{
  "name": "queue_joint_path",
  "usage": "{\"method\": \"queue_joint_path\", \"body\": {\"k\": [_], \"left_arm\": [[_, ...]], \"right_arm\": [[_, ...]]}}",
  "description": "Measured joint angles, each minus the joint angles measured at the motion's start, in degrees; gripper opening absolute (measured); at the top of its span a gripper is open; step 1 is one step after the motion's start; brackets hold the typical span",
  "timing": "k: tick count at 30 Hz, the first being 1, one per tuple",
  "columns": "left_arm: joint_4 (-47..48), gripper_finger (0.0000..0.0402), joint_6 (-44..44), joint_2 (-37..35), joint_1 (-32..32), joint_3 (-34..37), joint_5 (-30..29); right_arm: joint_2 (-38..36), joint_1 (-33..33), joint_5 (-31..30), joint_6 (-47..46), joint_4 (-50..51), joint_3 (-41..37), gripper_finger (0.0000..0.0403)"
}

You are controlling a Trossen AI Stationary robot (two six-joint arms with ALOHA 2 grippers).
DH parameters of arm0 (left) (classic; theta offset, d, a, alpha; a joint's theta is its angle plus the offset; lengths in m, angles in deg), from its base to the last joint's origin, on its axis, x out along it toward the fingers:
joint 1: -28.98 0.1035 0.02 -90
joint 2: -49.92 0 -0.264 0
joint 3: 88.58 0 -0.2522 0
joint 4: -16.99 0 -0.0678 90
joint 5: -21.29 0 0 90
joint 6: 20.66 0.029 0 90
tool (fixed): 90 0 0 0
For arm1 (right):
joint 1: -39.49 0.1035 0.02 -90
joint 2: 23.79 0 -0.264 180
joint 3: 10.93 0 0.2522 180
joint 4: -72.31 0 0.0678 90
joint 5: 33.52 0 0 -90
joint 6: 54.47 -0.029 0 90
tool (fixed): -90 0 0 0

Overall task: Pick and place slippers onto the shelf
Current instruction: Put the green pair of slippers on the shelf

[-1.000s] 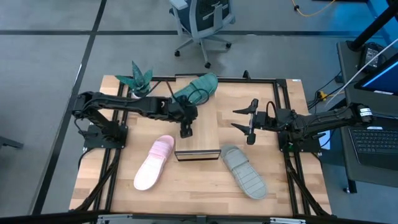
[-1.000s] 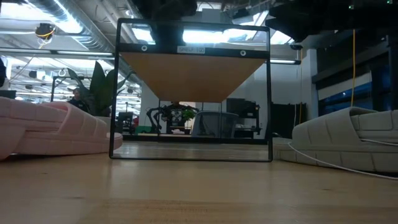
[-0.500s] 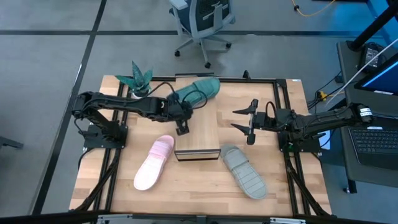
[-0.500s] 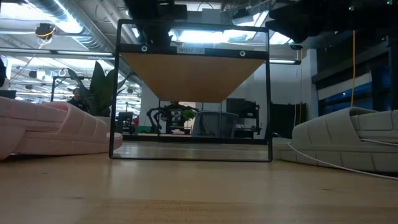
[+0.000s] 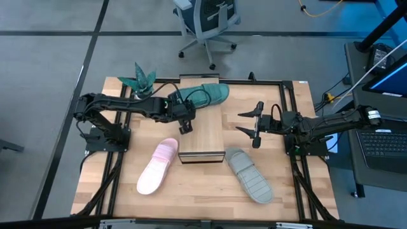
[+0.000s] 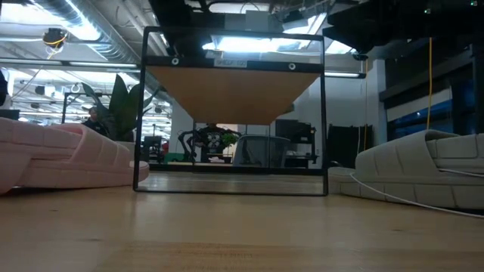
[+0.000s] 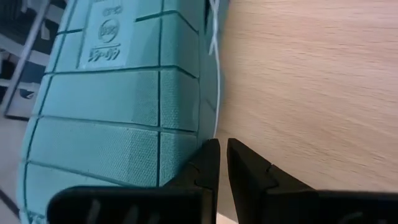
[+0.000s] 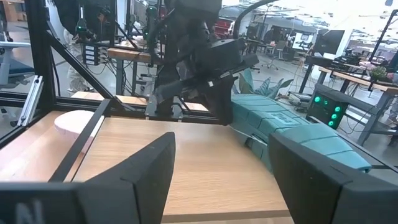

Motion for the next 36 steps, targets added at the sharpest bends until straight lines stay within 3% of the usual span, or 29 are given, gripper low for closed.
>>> {"method": "queue_joint_path", "body": {"k": [14,28,36], "left_arm": [[0.01,0.0025,1.72,0.0,3.07,0.07,-4.49],[-0.11,0.0025,1.77,0.0,6.12,0.07,-4.47],[-0.94,0.0025,2.14,0.0,3.97,0.07,-2.5]], "right_arm": [[0.0,0.0,-0.01,-0.02,1.09,0.0,0.0255],[0.0,0.0,-0.01,-0.39,1.2,0.0,0.0255],[0.0,0.0,-0.01,-0.42,1.25,0.0,0.0255]]}}
